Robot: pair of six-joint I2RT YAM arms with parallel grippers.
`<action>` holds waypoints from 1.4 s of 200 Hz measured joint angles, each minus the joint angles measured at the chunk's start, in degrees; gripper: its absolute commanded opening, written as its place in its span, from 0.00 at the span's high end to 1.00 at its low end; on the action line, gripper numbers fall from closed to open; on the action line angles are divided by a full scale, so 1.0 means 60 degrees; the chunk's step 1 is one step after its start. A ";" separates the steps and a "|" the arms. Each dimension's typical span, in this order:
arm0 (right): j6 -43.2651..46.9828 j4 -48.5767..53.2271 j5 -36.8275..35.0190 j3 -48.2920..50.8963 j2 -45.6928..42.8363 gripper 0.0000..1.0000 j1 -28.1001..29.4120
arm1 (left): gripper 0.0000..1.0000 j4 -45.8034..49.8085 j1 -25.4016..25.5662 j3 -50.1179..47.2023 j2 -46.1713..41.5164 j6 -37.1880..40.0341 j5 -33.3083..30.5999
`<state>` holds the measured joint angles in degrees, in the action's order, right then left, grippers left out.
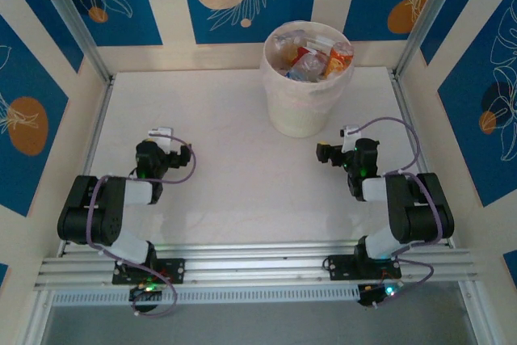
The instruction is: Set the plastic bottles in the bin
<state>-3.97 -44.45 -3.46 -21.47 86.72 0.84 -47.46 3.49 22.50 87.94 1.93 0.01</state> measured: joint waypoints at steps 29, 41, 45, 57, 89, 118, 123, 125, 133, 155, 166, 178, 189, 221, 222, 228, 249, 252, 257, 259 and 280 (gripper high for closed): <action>-0.0091 -0.0087 0.0627 -0.0047 0.0040 0.01 -0.0408 | 0.01 0.0000 0.0000 0.0000 0.0000 0.0000 0.0000; -0.0120 -0.0146 0.0765 -0.0084 0.0040 0.01 -0.0474 | 0.00 0.0000 0.0000 0.0000 0.0000 0.0000 0.0000; -0.0120 -0.0153 0.0805 -0.0098 0.0040 0.01 -0.0488 | 0.01 0.0000 0.0000 0.0000 0.0000 0.0000 0.0000; -0.0157 -0.0168 0.0805 -0.0138 0.0040 0.01 -0.0477 | 0.00 0.0000 0.0000 0.0000 0.0000 0.0000 0.0000; -0.0186 -0.0160 0.0579 -0.0215 0.0051 0.01 -0.0324 | 0.00 0.0000 0.0000 0.0000 0.0000 0.0000 0.0000; -0.0186 -0.0160 0.0543 -0.0222 0.0051 0.01 -0.0321 | 0.00 0.0000 0.0000 0.0000 0.0000 0.0000 0.0000; -0.0189 -0.0160 0.0543 -0.0222 0.0051 0.01 -0.0321 | 0.00 0.0000 0.0000 0.0000 0.0000 0.0000 0.0000; -0.0186 -0.0160 0.0539 -0.0226 0.0051 0.01 -0.0321 | 0.00 0.0000 0.0000 0.0000 0.0000 0.0000 0.0000; -0.0186 -0.0160 0.0535 -0.0226 0.0051 0.01 -0.0321 | 0.01 0.0000 0.0000 0.0000 0.0000 0.0000 0.0000; -0.0189 -0.0160 0.0535 -0.0226 0.0051 0.01 -0.0321 | 0.00 0.0000 0.0000 0.0000 0.0000 0.0000 0.0000; -0.0189 -0.0160 0.0528 -0.0226 0.0051 0.01 -0.0321 | 0.00 0.0000 0.0000 0.0000 0.0000 0.0000 0.0000; -0.0189 -0.0160 0.0499 -0.0226 0.0051 0.01 -0.0321 | 0.01 0.0000 0.0000 0.0000 0.0000 0.0000 0.0000; -0.0189 -0.0160 0.0474 -0.0226 0.0051 0.01 -0.0321 | 0.01 0.0000 0.0000 0.0000 0.0000 0.0000 0.0000; -0.0189 -0.0160 0.0466 -0.0226 0.0051 0.01 -0.0321 | 0.01 0.0000 0.0000 0.0000 0.0000 0.0000 0.0000; -0.0189 -0.0160 0.0466 -0.0226 0.0051 0.01 -0.0321 | 0.01 0.0000 0.0000 0.0000 0.0000 0.0000 0.0000; -0.0189 -0.0160 0.0466 -0.0226 0.0051 0.01 -0.0321 | 0.00 0.0000 0.0000 0.0000 0.0000 0.0000 0.0000; -0.0189 -0.0160 0.0466 -0.0226 0.0051 0.01 -0.0321 | 0.01 0.0000 0.0000 0.0000 0.0000 0.0000 0.0000; -0.0189 -0.0160 0.0466 -0.0226 0.0051 0.01 -0.0321 | 0.01 0.0000 0.0000 0.0000 0.0000 0.0000 0.0000; -0.0189 -0.0160 0.0466 -0.0226 0.0051 0.01 -0.0321 | 0.00 0.0000 0.0000 0.0000 0.0000 0.0000 0.0000; -0.0189 -0.0160 0.0466 -0.0226 0.0051 0.01 -0.0321 | 0.00 0.0000 0.0000 0.0000 0.0000 0.0004 0.0000; -0.0189 -0.0160 0.0466 -0.0226 0.0051 0.01 -0.0321 | 0.00 0.0000 0.0000 0.0000 0.0000 0.0000 0.0000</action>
<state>-5.10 -45.41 -0.67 -22.83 87.02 -1.08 -47.46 3.49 22.50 87.94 1.93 0.01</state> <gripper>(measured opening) 0.992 0.995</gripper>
